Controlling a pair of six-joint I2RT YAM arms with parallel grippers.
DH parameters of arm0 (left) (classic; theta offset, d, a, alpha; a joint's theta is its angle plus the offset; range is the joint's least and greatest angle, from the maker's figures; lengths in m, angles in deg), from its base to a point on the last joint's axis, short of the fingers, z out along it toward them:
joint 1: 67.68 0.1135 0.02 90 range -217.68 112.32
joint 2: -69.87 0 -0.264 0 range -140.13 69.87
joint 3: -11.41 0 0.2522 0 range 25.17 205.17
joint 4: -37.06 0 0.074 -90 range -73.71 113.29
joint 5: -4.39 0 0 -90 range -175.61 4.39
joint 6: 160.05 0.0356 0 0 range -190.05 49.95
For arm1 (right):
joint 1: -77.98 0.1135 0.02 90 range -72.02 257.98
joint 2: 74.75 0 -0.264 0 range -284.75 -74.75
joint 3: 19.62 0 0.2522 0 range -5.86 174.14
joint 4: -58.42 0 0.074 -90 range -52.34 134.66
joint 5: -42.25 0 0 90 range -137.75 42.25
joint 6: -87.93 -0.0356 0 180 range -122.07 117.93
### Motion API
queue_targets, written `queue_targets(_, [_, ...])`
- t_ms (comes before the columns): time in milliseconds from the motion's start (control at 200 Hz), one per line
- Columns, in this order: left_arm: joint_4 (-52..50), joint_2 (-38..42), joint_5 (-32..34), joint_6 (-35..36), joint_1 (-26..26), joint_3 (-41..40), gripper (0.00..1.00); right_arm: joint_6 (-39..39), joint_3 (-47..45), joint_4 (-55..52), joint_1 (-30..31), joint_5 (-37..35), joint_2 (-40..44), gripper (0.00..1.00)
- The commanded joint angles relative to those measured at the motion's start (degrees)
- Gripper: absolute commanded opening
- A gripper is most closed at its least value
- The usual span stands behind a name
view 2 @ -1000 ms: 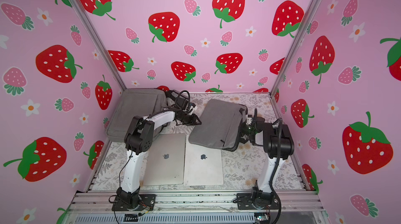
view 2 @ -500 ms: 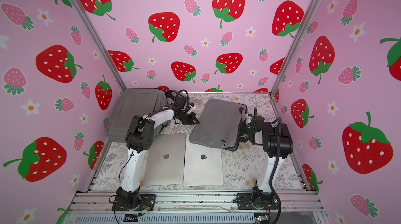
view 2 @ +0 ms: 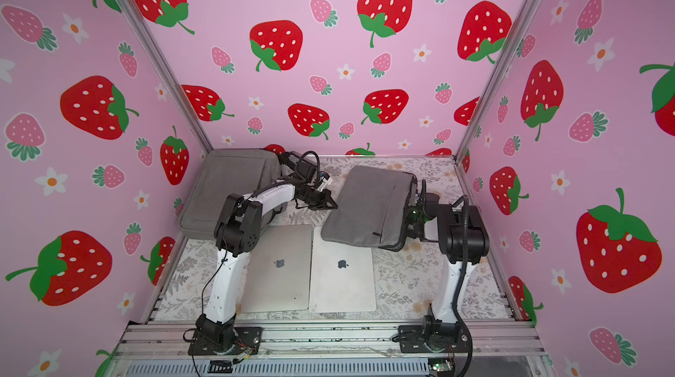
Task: Open the zippered laptop bag and take out the laptop
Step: Take out the laptop from the zippered laptop bag.
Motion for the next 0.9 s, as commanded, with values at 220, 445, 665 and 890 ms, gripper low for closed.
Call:
queue_targets(220, [8.5,7.8,-0.9,-3.8,2.5,-8.3,0.0,4.5,-3.5,-2.8,-1.7,2.4,9.5,0.0])
queue_targets(445, [7.6,10.5,2.3,-2.8,3.1,-7.9,0.0,8.1,-5.3,-8.4,-4.9,3.7,15.3,0.0])
queue_targets(665, [7.2,12.6,2.4,-2.8,4.8,-8.0,0.0,10.8,-6.9,-11.6,-7.9,5.8,18.8,0.0])
queue_targets(890, [4.9,15.5,2.6,-1.9,6.8,-8.9,0.0,12.3,-7.9,-13.4,-11.5,8.0,20.6,0.0])
